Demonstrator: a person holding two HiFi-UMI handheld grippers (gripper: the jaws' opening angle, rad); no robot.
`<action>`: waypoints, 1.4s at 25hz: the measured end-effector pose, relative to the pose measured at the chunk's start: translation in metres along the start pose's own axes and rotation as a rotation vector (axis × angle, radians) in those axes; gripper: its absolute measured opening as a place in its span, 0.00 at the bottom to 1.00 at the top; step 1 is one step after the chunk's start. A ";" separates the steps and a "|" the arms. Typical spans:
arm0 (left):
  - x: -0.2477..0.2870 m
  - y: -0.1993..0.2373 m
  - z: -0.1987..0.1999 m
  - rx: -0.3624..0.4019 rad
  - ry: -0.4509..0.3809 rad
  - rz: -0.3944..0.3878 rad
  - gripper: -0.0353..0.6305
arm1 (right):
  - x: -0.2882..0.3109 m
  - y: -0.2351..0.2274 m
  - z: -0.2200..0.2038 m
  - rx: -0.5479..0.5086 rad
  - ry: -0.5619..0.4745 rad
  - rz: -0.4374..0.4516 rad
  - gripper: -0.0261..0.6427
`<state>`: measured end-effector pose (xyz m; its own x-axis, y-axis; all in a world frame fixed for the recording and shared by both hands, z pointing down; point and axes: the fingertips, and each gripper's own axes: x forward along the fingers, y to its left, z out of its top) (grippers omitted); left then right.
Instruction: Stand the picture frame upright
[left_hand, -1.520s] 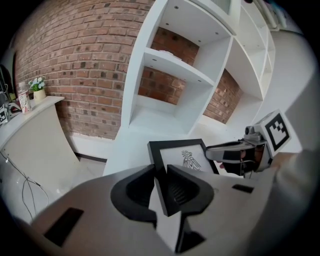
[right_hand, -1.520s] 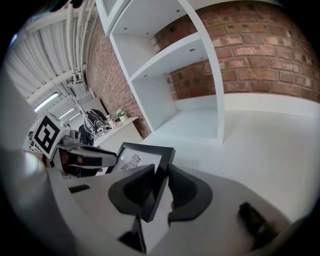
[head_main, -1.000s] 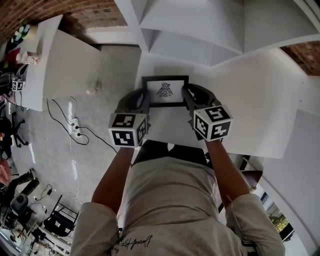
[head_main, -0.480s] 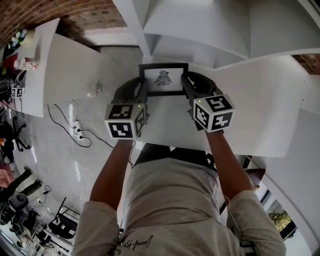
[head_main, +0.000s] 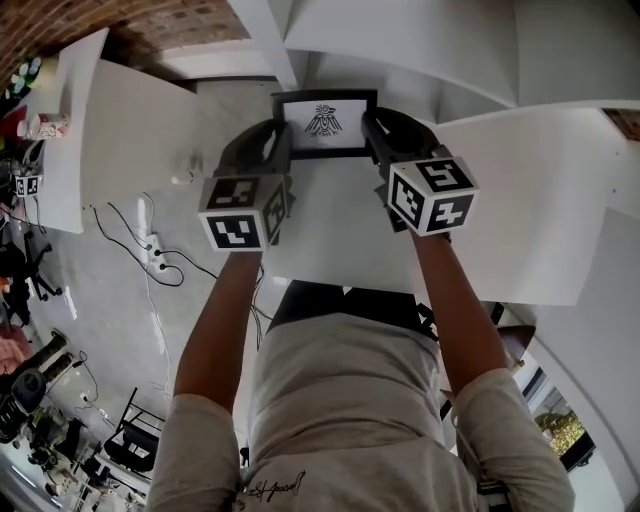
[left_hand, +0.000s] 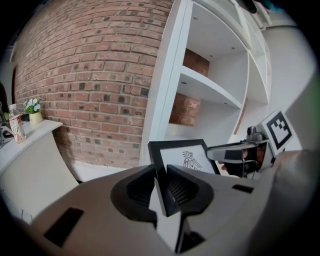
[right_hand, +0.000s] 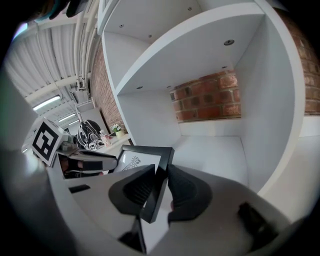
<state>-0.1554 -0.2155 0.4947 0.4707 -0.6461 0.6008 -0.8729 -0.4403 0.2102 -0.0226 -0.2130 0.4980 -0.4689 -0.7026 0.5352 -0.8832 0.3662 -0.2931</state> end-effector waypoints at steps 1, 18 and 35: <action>0.002 0.001 0.001 -0.005 -0.005 0.000 0.18 | 0.002 -0.002 0.000 0.004 -0.004 -0.002 0.18; 0.030 0.011 -0.011 0.008 0.022 0.013 0.18 | 0.025 -0.018 -0.004 0.029 0.006 -0.045 0.17; 0.044 0.016 -0.007 0.042 0.044 0.026 0.16 | 0.029 -0.025 -0.003 0.024 0.008 -0.083 0.16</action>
<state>-0.1492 -0.2465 0.5302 0.4414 -0.6301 0.6388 -0.8779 -0.4505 0.1622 -0.0140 -0.2411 0.5237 -0.3943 -0.7251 0.5645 -0.9186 0.2919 -0.2665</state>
